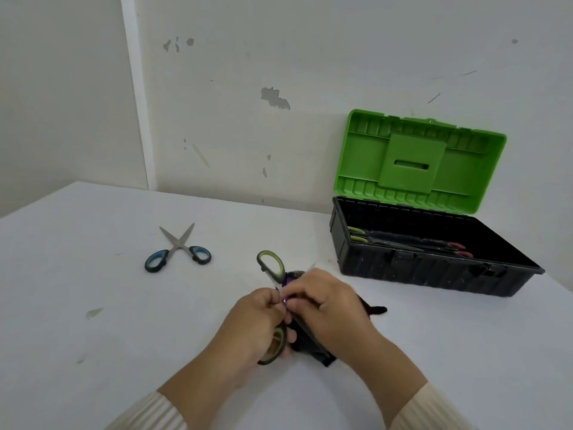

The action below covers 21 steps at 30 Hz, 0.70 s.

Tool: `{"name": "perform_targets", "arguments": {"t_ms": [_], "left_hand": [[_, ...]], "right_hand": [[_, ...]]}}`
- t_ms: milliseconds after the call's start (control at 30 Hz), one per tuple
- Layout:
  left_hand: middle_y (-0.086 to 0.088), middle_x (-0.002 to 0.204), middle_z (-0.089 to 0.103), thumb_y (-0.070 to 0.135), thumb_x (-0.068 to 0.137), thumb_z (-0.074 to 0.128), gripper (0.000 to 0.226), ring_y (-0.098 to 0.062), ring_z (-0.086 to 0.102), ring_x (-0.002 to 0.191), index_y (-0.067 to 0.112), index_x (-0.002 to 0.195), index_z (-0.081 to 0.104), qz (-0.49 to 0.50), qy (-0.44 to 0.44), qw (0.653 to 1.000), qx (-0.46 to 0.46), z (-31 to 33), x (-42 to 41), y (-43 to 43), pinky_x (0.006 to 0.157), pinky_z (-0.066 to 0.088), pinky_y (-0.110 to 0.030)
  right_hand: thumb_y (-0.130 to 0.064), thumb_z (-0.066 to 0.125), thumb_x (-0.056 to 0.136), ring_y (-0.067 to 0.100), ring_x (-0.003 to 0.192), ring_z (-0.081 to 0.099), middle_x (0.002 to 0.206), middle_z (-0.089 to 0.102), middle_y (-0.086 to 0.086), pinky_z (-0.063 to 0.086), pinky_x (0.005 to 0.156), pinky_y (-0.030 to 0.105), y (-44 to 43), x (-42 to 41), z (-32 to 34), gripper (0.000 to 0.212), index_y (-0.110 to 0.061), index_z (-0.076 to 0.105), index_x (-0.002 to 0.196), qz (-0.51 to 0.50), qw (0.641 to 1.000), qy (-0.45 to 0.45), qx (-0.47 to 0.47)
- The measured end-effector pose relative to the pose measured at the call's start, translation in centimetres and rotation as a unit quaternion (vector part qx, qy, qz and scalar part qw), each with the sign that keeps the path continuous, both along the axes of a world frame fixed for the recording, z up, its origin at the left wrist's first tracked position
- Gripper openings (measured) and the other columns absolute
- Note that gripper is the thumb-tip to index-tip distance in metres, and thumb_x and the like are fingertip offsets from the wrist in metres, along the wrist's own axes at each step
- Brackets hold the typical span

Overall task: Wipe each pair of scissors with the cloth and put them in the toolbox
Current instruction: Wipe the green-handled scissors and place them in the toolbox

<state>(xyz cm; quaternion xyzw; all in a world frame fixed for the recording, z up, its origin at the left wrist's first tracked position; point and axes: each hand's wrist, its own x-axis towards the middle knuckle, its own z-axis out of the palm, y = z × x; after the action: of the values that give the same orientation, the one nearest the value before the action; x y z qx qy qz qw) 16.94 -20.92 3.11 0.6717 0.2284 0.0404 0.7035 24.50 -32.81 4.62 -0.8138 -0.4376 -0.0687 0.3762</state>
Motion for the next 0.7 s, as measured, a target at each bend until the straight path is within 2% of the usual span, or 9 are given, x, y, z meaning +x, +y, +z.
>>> {"name": "perform_targets", "arguments": {"t_ms": [100,167,233,267,400,500,533,633,700], "left_hand": [[-0.012,0.054,0.059,0.006,0.095,0.043,0.021,-0.020,0.047,0.039,0.006,0.076,0.053,0.002,-0.018,0.999,0.044,0.3,-0.1,-0.5,0.043,0.039,-0.023],[-0.014,0.054,0.055,0.003,0.094,0.043,0.021,-0.016,0.045,0.034,0.006,0.074,0.050,0.006,-0.021,0.998,0.059,0.5,-0.2,-0.5,0.037,0.035,-0.019],[-0.016,0.054,0.053,0.001,0.092,0.043,0.020,-0.017,0.044,0.033,0.006,0.074,0.049,0.009,-0.020,0.997,0.070,0.4,-0.1,-0.3,0.038,0.032,-0.019],[-0.016,0.054,0.054,0.001,0.091,0.043,0.019,-0.020,0.044,0.035,0.006,0.074,0.050,0.006,-0.020,0.997,0.076,0.3,0.0,-0.2,0.040,0.032,-0.021],[-0.012,0.051,0.057,0.002,0.090,0.044,0.018,-0.022,0.043,0.040,0.005,0.074,0.051,-0.008,-0.020,0.995,0.095,0.2,0.2,-0.1,0.041,0.034,-0.023],[-0.013,0.052,0.057,0.003,0.090,0.043,0.014,-0.021,0.043,0.039,0.000,0.081,0.054,-0.011,-0.021,0.993,0.112,0.2,0.2,-0.1,0.040,0.033,-0.022],[-0.012,0.051,0.057,0.003,0.091,0.043,0.016,-0.021,0.043,0.039,0.002,0.079,0.053,-0.012,-0.019,0.993,0.119,0.3,0.1,0.0,0.041,0.034,-0.022],[-0.010,0.050,0.056,0.004,0.093,0.043,0.025,-0.020,0.041,0.036,0.009,0.070,0.051,-0.034,-0.020,0.992,0.121,0.8,-0.3,0.1,0.042,0.035,-0.022],[-0.009,0.052,0.056,0.004,0.095,0.043,0.027,-0.014,0.043,0.034,0.009,0.070,0.053,-0.047,-0.027,0.991,0.120,1.4,-0.6,-0.1,0.039,0.037,-0.020]], "right_hand": [[-0.010,0.064,0.081,0.000,0.079,0.050,0.082,0.046,-0.014,0.036,0.074,0.003,0.3,1.0,0.0,0.013,-0.017,0.072,0.087,-0.074,0.997,0.003,0.020],[-0.008,0.060,0.084,0.003,0.078,0.051,0.082,0.049,-0.007,0.037,0.075,0.004,0.5,0.9,0.3,0.012,-0.011,0.072,0.086,-0.081,0.997,-0.015,0.004],[-0.009,0.055,0.086,0.011,0.085,0.055,0.080,0.052,-0.002,0.043,0.080,0.017,0.9,-0.2,0.4,0.016,-0.006,0.071,0.086,-0.030,0.997,-0.016,-0.068],[-0.010,0.056,0.086,0.014,0.086,0.057,0.079,0.054,-0.002,0.045,0.081,0.023,1.0,-0.4,0.5,0.016,-0.007,0.071,0.086,-0.038,0.997,0.010,-0.069],[-0.019,0.063,0.083,0.009,0.079,0.055,0.084,0.059,-0.002,0.041,0.073,0.013,0.4,0.6,0.5,0.011,-0.018,0.073,0.087,-0.118,0.992,0.042,0.025],[-0.018,0.060,0.085,0.014,0.079,0.056,0.081,0.058,0.002,0.042,0.070,0.015,0.9,-0.4,0.2,0.013,-0.013,0.072,0.086,-0.065,0.995,0.065,-0.044],[-0.016,0.059,0.085,0.013,0.080,0.055,0.084,0.058,0.003,0.040,0.069,0.011,0.9,-0.3,0.2,0.013,-0.013,0.072,0.086,-0.073,0.994,0.066,-0.048],[-0.018,0.063,0.083,0.010,0.078,0.056,0.089,0.062,0.000,0.038,0.072,0.006,-0.2,2.4,0.4,0.010,-0.020,0.074,0.083,-0.183,0.979,0.090,0.031],[-0.014,0.065,0.082,0.010,0.068,0.063,0.088,0.068,0.003,0.050,0.074,0.019,-1.7,3.8,0.6,0.011,-0.023,0.072,0.079,-0.240,0.940,0.182,0.157]]}}
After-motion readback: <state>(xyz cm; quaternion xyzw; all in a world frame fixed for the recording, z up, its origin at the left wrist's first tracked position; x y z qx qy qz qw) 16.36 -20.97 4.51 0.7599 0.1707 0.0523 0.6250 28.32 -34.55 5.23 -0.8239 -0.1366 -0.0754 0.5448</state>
